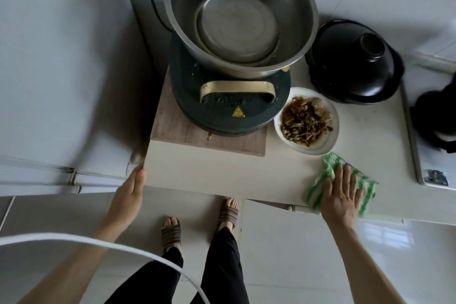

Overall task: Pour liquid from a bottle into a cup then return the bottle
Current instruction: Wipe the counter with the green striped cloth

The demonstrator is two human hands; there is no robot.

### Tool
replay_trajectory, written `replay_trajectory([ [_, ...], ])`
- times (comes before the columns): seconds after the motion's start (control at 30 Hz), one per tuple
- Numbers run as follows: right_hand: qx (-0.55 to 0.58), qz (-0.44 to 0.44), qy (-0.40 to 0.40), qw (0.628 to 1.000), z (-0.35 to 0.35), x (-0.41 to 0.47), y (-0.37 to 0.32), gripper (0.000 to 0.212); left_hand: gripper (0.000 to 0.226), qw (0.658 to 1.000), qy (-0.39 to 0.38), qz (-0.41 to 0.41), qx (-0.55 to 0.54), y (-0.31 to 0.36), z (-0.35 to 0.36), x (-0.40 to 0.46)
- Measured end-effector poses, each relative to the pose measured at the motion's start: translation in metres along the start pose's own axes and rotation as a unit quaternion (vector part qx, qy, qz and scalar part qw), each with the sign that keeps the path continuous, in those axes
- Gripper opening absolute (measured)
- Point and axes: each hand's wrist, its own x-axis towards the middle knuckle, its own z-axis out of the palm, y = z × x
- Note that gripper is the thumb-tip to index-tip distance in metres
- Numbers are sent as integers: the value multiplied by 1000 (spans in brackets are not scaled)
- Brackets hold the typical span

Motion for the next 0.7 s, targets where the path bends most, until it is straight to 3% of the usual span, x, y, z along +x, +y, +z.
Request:
replay_trajectory([
  [0.13,25,50,16,998,17,-16,-38,66,44,1000,1,-2,3,3,0,-1],
  [0.3,39,-4,6,999,43,-78,-87,67,44,1000,2,-24,6,6,-1,-4],
  [0.4,58,-74,-3,996,60,-125,-143,63,45,1000,-8,-24,14,4,0,-3],
  [0.57,34,-279,-51,958,102,-204,-255,60,43,998,-50,-45,21,-1,-12,5],
  [0.7,15,-378,-82,922,122,-219,-332,59,34,994,-19,-76,-71,-7,-28,11],
])
